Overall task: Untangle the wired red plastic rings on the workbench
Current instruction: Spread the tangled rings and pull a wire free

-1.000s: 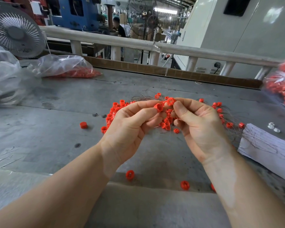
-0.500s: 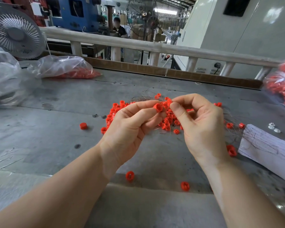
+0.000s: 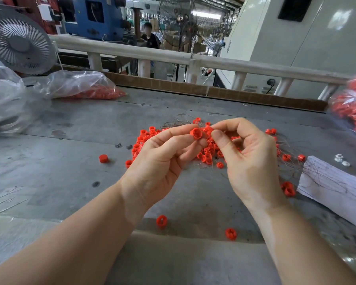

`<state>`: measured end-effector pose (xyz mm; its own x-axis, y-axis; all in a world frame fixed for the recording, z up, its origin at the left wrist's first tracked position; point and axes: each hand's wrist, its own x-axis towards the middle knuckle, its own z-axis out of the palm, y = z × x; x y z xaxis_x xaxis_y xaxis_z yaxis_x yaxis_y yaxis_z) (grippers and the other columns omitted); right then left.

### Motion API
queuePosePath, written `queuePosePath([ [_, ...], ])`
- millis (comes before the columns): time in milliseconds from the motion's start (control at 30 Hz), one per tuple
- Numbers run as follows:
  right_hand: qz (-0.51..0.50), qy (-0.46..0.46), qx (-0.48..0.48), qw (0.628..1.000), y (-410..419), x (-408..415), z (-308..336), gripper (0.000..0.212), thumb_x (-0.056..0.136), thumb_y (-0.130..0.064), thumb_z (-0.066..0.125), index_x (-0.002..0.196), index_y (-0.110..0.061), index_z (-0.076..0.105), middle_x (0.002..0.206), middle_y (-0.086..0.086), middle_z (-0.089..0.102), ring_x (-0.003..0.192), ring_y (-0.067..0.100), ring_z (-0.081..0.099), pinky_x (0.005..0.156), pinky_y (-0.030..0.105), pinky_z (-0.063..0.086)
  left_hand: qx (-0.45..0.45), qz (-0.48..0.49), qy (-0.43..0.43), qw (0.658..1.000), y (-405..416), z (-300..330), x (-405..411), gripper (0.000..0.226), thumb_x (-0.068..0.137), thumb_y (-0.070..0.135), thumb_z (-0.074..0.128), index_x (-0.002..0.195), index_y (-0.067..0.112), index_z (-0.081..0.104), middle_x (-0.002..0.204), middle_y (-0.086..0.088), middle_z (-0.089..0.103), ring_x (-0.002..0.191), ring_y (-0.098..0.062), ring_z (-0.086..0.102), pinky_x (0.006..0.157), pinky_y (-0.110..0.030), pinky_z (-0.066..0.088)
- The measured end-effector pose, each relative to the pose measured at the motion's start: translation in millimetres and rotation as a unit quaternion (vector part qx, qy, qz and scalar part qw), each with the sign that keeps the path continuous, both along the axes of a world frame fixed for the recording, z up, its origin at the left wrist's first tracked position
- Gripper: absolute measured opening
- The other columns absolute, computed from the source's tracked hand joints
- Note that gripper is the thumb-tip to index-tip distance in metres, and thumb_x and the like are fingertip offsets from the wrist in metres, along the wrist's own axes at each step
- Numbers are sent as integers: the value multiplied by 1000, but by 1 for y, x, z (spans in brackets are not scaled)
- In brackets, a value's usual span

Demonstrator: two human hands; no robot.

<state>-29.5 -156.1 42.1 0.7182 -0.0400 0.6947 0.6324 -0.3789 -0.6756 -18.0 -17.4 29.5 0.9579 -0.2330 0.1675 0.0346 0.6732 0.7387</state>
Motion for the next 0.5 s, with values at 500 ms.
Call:
queuePosePath([
  [500,2,-16,-3,1000,0,-1,0,14,87,-8,63,84,-22,63,75,-9,64,60,24,54,55,30,45,-8,-9,-8,1000,0,-1,0,16,68,7,63,75,11,77,75,-6,73,73,-12,71,64,-14,54],
])
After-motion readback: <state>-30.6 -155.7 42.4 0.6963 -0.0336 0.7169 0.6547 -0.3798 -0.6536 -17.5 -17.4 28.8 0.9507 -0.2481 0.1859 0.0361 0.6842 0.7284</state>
